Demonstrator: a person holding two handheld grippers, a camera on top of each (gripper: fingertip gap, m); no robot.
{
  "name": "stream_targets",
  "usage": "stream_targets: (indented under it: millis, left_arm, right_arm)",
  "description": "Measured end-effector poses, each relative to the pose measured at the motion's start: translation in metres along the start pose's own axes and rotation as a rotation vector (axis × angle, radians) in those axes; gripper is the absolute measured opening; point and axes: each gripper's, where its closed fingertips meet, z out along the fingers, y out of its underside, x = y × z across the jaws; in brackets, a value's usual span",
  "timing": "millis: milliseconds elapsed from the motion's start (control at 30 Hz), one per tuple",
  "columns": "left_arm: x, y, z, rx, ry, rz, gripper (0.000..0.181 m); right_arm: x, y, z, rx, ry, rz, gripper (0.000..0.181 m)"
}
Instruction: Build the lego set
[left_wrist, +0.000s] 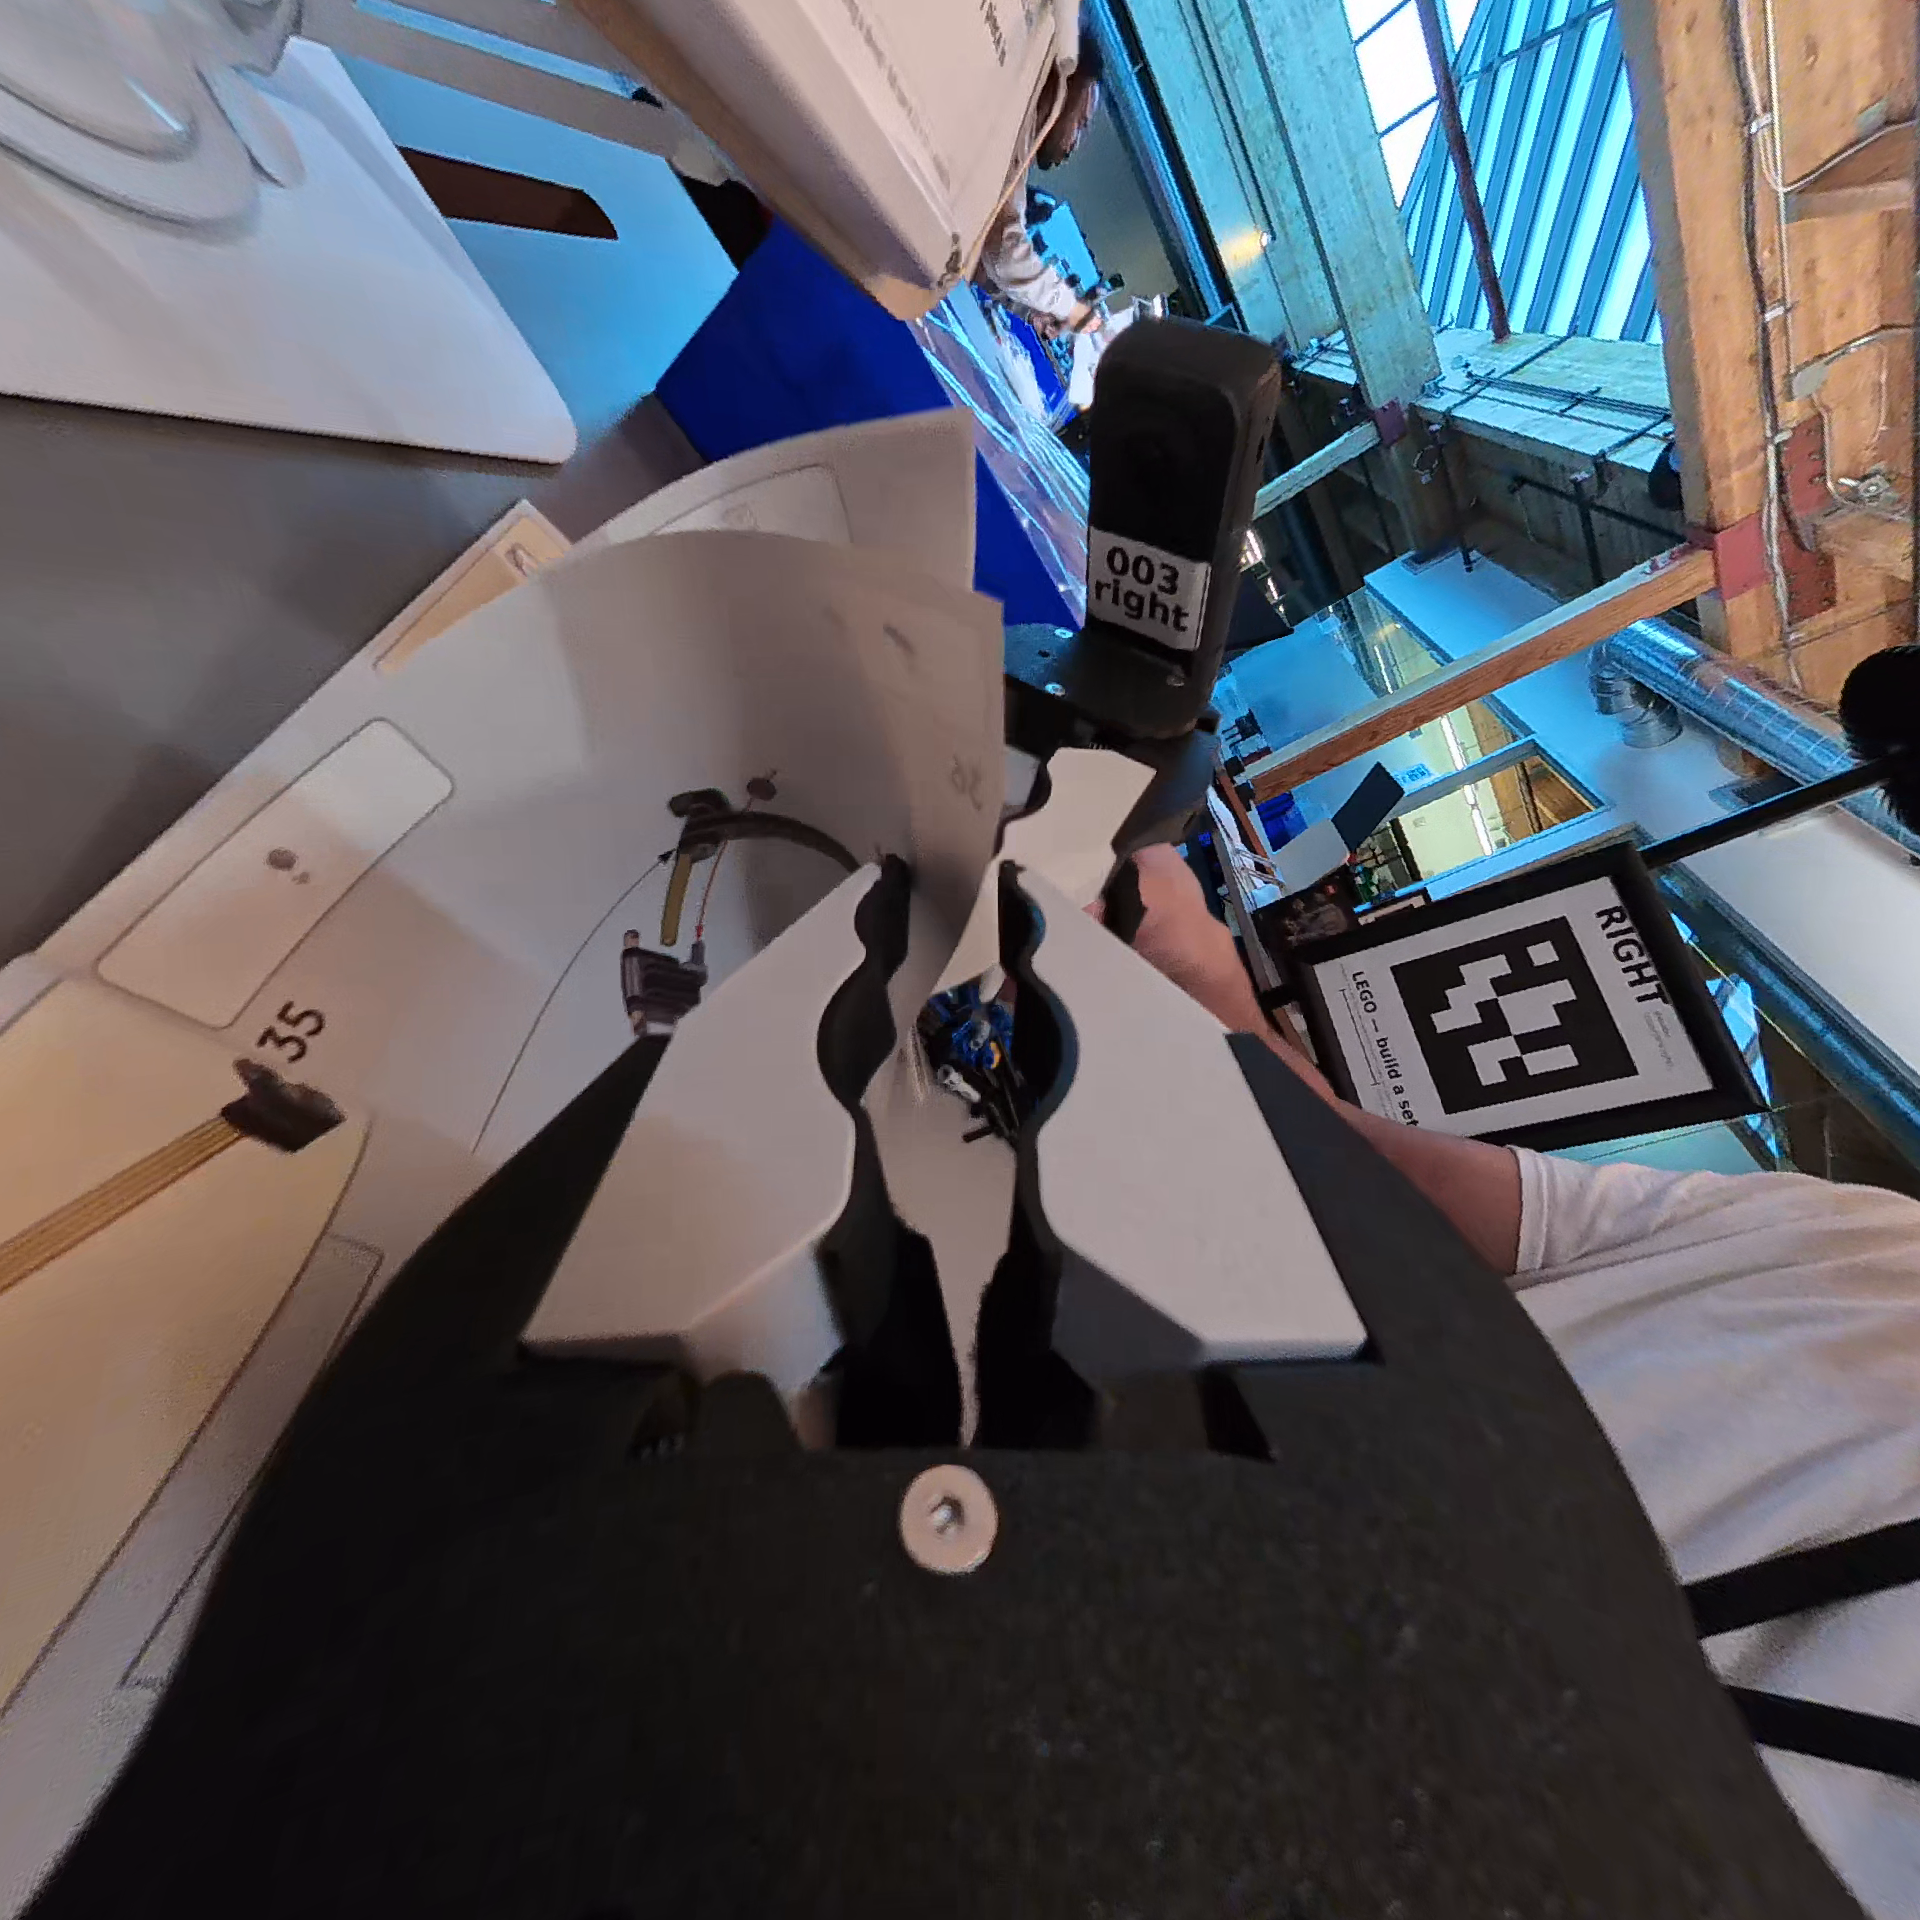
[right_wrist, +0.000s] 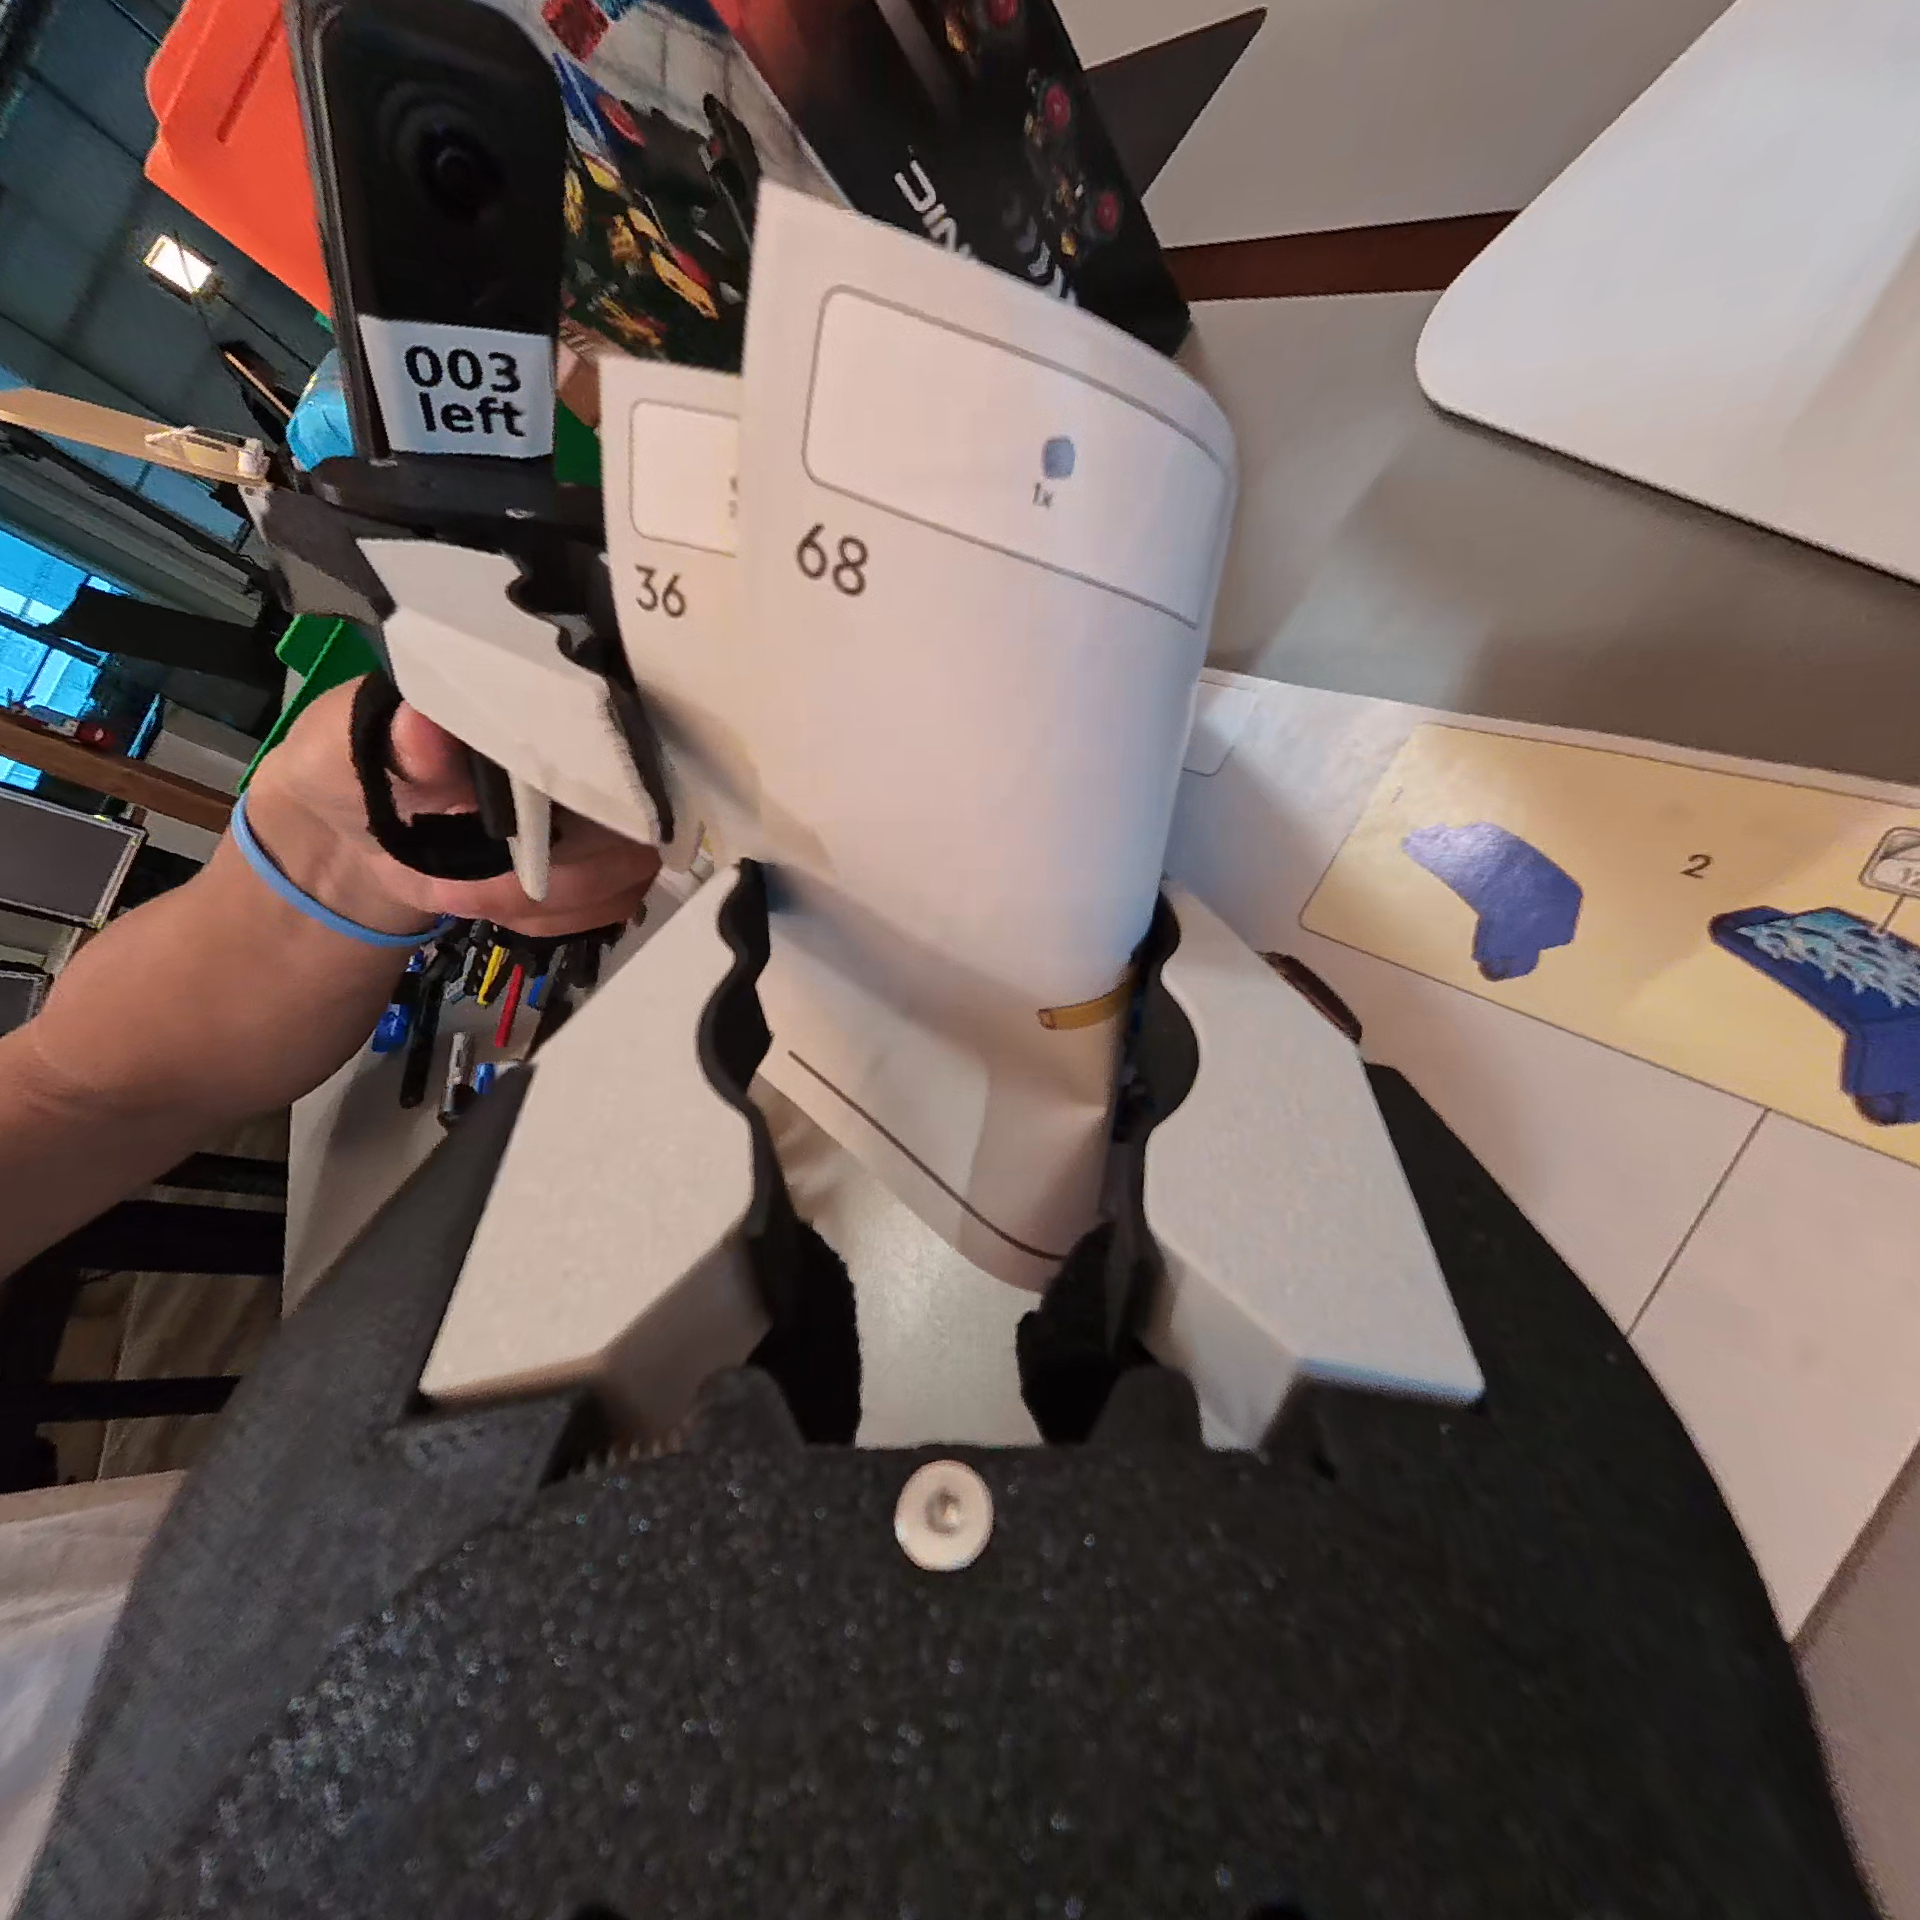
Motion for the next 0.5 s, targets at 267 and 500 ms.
stream_targets:
  millis: [267, 500]
  left_arm:
    - [-0.016, 0.006, -0.039, 0.014, -0.11, 0.007, 0.0]
    - [-0.027, 0.021, -0.132, -0.06, -0.289, -0.016, 0.0]
  right_arm:
    - [0.006, 0.004, -0.016, -0.016, 0.044, -0.024, 0.079]
    - [0.007, -0.008, -0.095, -0.037, 0.342, -0.246, 0.082]
